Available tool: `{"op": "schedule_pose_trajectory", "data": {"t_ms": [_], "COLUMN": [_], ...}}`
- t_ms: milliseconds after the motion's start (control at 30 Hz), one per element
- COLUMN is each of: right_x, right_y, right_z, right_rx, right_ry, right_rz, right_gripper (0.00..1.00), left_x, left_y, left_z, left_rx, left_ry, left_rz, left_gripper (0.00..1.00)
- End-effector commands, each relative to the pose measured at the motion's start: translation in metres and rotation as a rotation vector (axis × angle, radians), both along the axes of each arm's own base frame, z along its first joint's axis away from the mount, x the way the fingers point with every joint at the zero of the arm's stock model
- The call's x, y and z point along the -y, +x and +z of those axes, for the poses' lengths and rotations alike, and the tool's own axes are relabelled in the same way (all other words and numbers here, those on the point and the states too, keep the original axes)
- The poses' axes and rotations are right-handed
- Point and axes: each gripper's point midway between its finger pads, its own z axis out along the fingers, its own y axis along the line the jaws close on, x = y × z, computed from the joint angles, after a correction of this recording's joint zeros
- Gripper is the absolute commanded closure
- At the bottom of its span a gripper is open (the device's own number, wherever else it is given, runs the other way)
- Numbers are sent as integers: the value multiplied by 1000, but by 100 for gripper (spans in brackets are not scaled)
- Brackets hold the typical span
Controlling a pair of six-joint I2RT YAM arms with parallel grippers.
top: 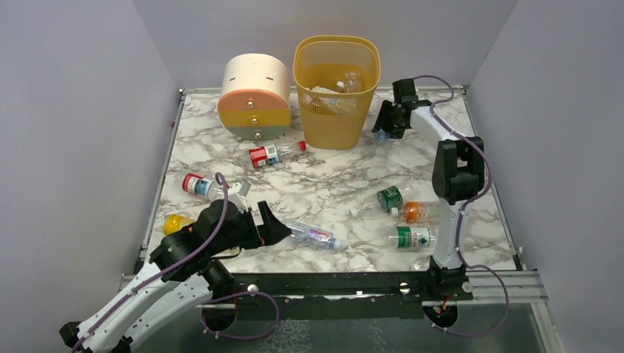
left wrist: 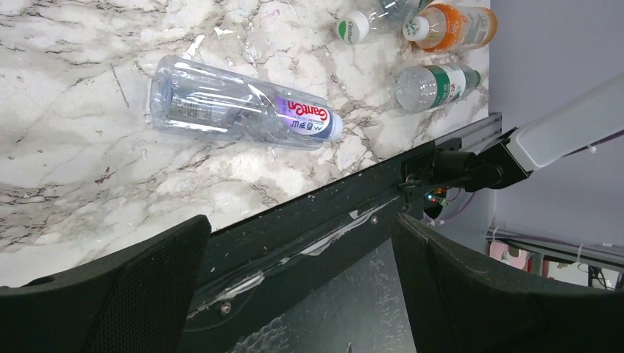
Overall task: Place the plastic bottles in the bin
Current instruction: Pick up the plastic bottle at the center of the board, then place the plastic bottle in the trash bin.
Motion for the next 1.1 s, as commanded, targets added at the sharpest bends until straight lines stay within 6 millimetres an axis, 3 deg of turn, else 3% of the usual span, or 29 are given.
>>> {"op": "schedule_pose_trajectory", "data": {"t_ms": [0,200,333,433,567,667,767,1067], "right_x": [17,29,31,15,-14,-38,-61,-136], "right_y": [-3,-23,-32,-33,-28,-21,-13,-1], "right_z": [97,189,261,315,367,390,399,403], "right_rx": [195,351,487,615,745,801,831,889], "right_ry": [-52,-76,-60,11,139,234,324,477], "right_rz": [-31,-54,-51,21,138,223,297,468], "right_gripper": [47,47,48,48,48,48,48,46], "left_x": [5,9,9,10,10,9,8,6], "left_y": [5,6,6,5,4,3,2,0], "left_z": [16,17,17,18,19,22,25,30], "left_rx": [31,32,35,36,40,45,52,64], "left_ry": [-32,-38,-42,-46,-54,-65,-81,-110], "left_rz": [3,-9,-11,-14,-18,-18,-16,-5], "left_gripper": [1,1,1,1,1,1,1,1]}}
